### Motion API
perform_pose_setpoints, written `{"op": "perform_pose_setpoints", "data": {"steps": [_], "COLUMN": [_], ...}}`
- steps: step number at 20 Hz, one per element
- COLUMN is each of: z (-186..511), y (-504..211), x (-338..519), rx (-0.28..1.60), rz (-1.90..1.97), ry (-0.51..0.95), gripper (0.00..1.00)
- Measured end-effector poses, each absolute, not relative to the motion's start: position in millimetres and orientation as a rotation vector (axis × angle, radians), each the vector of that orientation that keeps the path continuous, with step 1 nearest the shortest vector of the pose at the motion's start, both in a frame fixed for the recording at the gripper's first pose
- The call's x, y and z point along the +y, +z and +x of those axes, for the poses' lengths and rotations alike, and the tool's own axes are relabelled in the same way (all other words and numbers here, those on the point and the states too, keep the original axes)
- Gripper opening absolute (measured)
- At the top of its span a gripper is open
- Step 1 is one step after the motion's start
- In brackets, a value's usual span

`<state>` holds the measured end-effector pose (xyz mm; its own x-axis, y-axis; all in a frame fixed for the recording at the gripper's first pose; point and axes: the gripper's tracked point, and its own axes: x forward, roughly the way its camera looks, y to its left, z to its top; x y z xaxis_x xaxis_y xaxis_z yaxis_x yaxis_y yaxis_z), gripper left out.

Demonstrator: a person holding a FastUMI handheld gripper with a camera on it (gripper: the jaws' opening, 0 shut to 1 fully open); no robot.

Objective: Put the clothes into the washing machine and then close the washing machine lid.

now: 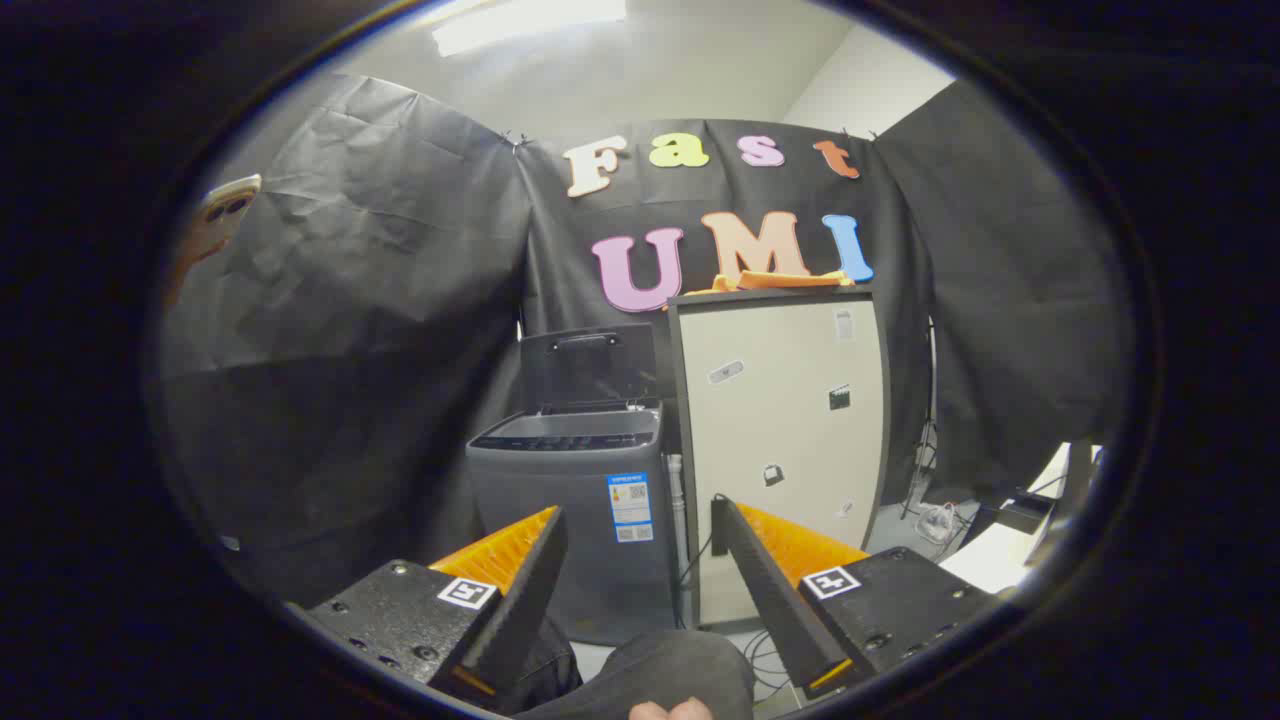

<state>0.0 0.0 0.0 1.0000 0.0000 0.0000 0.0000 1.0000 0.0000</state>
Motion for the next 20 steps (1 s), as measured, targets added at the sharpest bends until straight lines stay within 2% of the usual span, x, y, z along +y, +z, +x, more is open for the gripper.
{"op": "perform_pose_setpoints", "data": {"steps": [20], "z": [-16], "y": [4], "x": [-2], "rx": [0.0], "rz": [-0.005], "ry": [0.011], "gripper": [0.96]}}
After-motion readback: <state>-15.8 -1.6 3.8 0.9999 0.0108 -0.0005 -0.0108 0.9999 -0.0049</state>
